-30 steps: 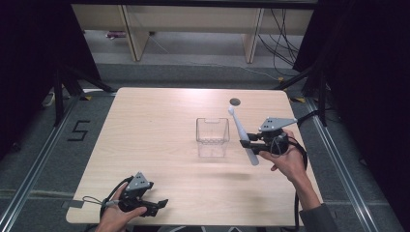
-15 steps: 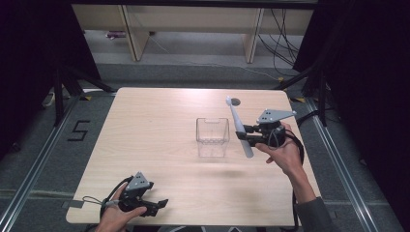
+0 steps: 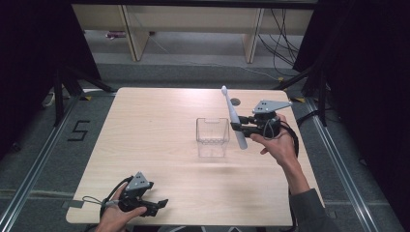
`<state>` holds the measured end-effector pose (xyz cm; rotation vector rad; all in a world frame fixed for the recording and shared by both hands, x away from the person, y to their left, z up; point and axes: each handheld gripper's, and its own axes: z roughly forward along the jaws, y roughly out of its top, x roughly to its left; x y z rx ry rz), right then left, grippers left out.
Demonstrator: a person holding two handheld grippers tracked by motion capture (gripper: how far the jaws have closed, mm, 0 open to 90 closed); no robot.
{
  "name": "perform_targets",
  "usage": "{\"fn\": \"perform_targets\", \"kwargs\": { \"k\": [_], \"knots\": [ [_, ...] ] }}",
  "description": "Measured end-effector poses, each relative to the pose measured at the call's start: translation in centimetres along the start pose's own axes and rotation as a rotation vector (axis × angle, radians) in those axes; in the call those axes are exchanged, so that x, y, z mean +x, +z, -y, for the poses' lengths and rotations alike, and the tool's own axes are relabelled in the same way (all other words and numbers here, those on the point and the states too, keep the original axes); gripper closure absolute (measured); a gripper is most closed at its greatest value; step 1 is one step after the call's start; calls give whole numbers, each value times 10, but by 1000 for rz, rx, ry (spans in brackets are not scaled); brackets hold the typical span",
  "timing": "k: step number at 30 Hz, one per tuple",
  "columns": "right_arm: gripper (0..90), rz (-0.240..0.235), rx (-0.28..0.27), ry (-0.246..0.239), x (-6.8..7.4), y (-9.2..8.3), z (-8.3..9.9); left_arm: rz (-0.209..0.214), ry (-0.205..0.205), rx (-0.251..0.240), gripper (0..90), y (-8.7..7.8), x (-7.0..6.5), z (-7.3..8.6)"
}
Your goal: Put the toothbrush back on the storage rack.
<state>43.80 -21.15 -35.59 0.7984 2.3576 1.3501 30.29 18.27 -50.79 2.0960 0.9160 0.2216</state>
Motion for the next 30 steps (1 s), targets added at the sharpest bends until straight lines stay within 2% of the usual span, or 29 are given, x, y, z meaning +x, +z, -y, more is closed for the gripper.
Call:
{"fn": "perform_targets", "kwargs": {
  "k": [1,3,4,5,7,8,9,12,15,16,17,19,21,22,23,24,27,28,29,30],
  "knots": [
    [663,12,-10,-17,-2,1,-1,0,0,0,149,0,0,0],
    [663,9,-8,-11,-3,1,-3,-10,17,7,149,0,1,0],
    [663,14,-29,-13,-3,3,-5,-5,13,7,149,0,1,0],
    [663,14,-29,-13,-3,3,-5,2,-2,-3,149,0,0,0],
    [663,6,-26,-8,-3,3,-7,1,-1,-2,149,0,0,0],
    [663,0,-30,-11,-4,5,-9,-11,24,7,149,-1,2,-1],
    [663,0,-30,-11,-4,5,-9,-11,24,7,149,-1,2,-1],
    [663,-5,-28,11,-3,7,-11,-10,25,8,149,-1,2,-1],
    [663,-7,-30,-3,-5,9,-16,1,0,0,149,0,0,0],
    [663,-6,-33,16,-3,11,-16,2,1,0,149,0,0,0],
    [663,-4,-32,-4,-3,11,-18,2,1,-1,149,0,0,0],
    [663,-9,-46,-7,-1,14,-21,-9,28,10,149,-1,2,-1],
    [663,-6,-49,-18,0,16,-24,2,0,-2,149,0,0,0],
    [663,-29,-37,-2,2,18,-27,3,0,-2,149,-1,0,0],
    [663,-29,-37,-2,2,18,-27,-3,21,10,149,-1,2,-1],
    [663,-25,-37,-22,2,18,-29,-8,24,8,149,-1,2,-1],
    [663,-29,-40,-33,3,21,-35,-7,23,9,149,-1,2,-1],
    [663,-36,-49,-23,5,24,-37,4,-1,-2,149,-1,0,0],
    [663,-36,-49,-23,5,24,-37,4,-1,-2,149,-1,0,0],
    [663,-37,-47,-31,5,25,-38,-4,20,11,149,-1,2,0]
  ]
}}
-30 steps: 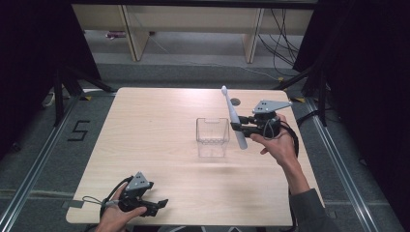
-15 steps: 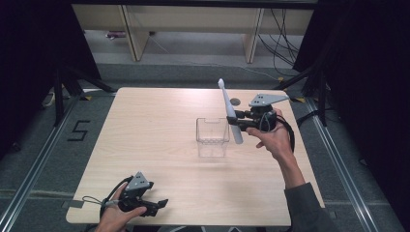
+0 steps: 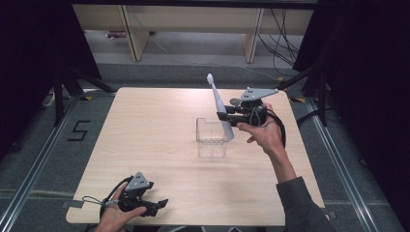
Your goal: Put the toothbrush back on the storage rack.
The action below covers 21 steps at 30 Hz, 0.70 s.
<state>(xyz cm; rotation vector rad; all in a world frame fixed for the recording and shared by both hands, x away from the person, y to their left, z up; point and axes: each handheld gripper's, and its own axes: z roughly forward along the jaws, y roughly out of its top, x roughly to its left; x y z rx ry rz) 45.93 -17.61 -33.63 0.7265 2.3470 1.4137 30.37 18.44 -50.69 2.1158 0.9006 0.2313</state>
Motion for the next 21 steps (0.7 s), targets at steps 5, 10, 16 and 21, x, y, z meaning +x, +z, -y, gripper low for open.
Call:
{"fn": "perform_targets", "kwargs": {
  "k": [5,10,16,21],
  "knots": [
    [663,-3,6,-1,0,9,-2,-2,4,-2,149,0,0,0],
    [663,-8,1,22,1,18,-3,-6,6,-2,149,0,1,0],
    [663,-1,29,17,-5,29,2,-6,12,0,149,0,1,0],
    [663,1,61,30,-7,40,7,7,-5,-2,149,-1,0,0]
  ]
}}
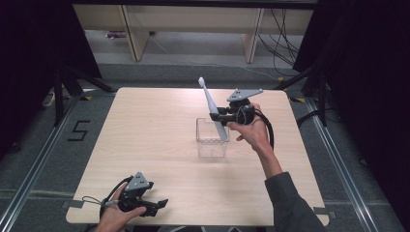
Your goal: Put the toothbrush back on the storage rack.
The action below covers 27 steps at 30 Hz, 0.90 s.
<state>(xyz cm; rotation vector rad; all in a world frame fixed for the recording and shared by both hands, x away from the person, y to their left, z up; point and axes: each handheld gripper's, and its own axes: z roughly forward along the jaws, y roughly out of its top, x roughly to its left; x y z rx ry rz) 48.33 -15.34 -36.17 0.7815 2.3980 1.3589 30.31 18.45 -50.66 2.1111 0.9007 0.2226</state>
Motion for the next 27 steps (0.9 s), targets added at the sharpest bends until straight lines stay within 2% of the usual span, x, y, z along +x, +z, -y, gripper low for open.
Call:
{"fn": "perform_targets", "kwargs": {
  "k": [3,6,7,11,12,13,14,15,16,17,18,19,22,23,25,26,27],
  "knots": [
    [662,-7,23,-3,1,9,1,-9,8,0,149,0,1,0],
    [663,2,33,5,2,14,4,0,5,4,149,-1,0,0],
    [663,-9,45,0,1,16,4,0,1,0,149,0,0,0],
    [663,-11,60,29,0,24,12,-1,-1,0,149,0,0,0],
    [663,-2,67,4,-2,25,14,-6,3,-1,149,0,0,0],
    [663,-14,77,29,-1,26,16,-1,4,5,149,0,0,0],
    [663,-1,71,-2,-4,28,17,-1,1,2,149,0,-1,0],
    [663,-4,69,21,-3,30,19,-1,2,3,149,0,0,0],
    [662,-12,84,3,-5,30,19,0,2,3,149,0,0,0],
    [662,-18,86,34,-4,32,21,-8,7,3,149,0,0,0],
    [662,-25,91,41,-4,33,22,-10,15,6,149,0,1,0],
    [663,-6,98,33,-5,35,24,-5,0,-2,149,0,0,0],
    [662,-5,122,23,-7,36,25,0,0,1,149,0,-1,0],
    [662,-10,128,49,-6,37,26,-4,1,0,149,0,0,0],
    [662,-3,132,24,-8,39,27,-10,15,1,149,0,1,0],
    [662,-10,140,48,-6,40,28,-4,0,0,149,0,0,0],
    [663,-11,140,20,-8,42,29,4,-12,-11,149,1,-1,1]
  ]
}}
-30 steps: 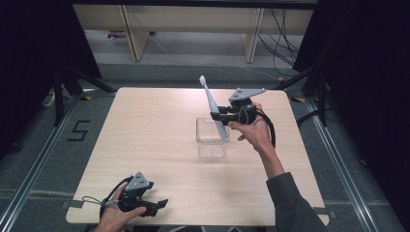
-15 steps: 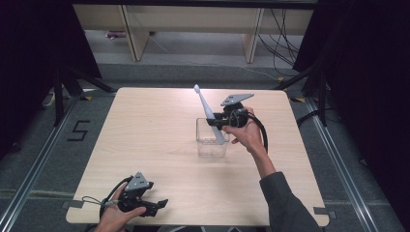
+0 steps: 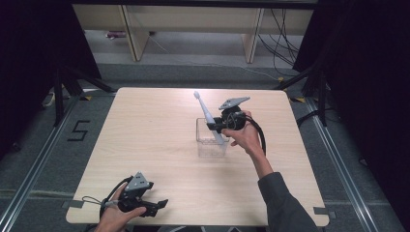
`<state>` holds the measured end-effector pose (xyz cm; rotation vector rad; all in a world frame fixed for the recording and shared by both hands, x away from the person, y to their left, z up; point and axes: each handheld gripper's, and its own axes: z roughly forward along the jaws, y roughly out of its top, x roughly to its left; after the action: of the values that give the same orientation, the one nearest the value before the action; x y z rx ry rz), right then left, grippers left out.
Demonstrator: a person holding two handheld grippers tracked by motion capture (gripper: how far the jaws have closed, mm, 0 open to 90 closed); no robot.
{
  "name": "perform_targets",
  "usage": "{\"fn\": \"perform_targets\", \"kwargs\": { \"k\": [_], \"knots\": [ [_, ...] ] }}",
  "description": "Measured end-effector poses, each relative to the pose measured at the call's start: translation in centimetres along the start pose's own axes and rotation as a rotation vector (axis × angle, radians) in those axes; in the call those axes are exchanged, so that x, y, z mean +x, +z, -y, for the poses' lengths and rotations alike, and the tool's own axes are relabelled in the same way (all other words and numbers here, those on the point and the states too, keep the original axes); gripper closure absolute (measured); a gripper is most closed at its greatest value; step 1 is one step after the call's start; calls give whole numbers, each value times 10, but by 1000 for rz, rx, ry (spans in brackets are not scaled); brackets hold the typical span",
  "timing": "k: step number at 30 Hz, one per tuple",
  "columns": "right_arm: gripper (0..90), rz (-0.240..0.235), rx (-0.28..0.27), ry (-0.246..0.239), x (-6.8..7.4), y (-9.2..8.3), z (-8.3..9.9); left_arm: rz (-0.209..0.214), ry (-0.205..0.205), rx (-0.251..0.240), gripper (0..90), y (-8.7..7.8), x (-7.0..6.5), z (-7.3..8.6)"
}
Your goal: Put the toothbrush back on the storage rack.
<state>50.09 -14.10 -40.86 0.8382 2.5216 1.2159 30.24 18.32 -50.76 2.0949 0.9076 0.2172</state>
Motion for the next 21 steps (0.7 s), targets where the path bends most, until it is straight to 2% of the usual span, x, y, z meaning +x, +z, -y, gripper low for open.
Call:
{"fn": "perform_targets", "kwargs": {
  "k": [1,3,4,5,8,9,10,11,12,13,14,15,17,18,20,21],
  "knots": [
    [662,0,0,0,0,0,0,-1,13,12,149,-1,1,0],
    [662,4,12,23,2,2,1,-1,13,13,149,-1,1,0],
    [662,8,15,27,2,4,2,0,-2,-2,149,0,0,0],
    [662,8,15,27,2,4,2,-13,26,14,149,-1,2,0],
    [662,1,19,23,3,9,1,-2,0,2,149,0,0,0],
    [662,0,33,18,2,9,1,-3,1,2,149,0,0,0],
    [662,-2,35,37,3,10,2,-3,8,9,149,-1,1,0],
    [661,2,26,8,2,12,2,-3,7,8,149,-1,0,0],
    [662,-1,32,43,4,13,2,-3,13,13,149,-1,1,0],
    [661,3,45,34,3,12,2,-3,12,12,149,-1,1,0],
    [661,4,31,44,4,15,3,-3,13,13,149,-1,1,0],
    [662,5,31,20,3,15,3,-3,12,12,149,-1,1,0],
    [662,-10,54,20,2,15,2,-2,13,13,149,-1,1,0],
    [661,2,54,18,3,15,2,-3,13,13,149,-1,1,0],
    [661,-7,49,29,4,17,3,-3,13,13,149,-1,1,0],
    [661,-4,65,23,3,17,3,-2,13,13,149,-1,1,0]
  ]
}}
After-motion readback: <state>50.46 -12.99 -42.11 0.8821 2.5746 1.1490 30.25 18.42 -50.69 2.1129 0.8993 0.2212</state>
